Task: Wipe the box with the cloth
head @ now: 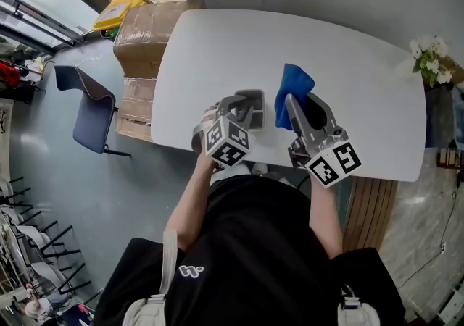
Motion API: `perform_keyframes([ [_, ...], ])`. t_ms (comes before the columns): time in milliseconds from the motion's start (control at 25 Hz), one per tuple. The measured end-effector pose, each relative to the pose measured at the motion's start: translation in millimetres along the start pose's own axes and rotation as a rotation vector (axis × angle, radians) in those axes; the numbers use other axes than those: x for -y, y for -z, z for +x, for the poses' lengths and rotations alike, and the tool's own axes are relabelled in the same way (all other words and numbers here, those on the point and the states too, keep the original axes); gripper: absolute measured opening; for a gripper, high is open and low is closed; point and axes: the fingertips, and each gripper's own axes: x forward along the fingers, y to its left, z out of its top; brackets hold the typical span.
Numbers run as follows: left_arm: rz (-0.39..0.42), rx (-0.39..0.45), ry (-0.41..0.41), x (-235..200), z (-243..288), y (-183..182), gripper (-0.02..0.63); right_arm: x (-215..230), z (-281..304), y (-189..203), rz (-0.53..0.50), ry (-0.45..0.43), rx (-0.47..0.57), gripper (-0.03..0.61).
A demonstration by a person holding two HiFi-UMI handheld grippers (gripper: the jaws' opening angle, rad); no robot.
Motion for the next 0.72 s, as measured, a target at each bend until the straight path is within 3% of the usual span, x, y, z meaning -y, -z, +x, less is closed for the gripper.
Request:
perform_keyframes([
  [240,-0.236,0.209,-0.056,-16,-36,-31,0.029,-5,10,1,-0.050,0.028,-0.024,0.055],
  [360,-0.273,0.285,-0.123,-26,-54,-46,0.002,-10,16,1,-0.083,0.042,-0.039,0.054],
  [720,-0.429,0.552,-0.295,-60,-106,-84,0.002,-25,37,10,-0.170,0.096,-0.105,0.054],
])
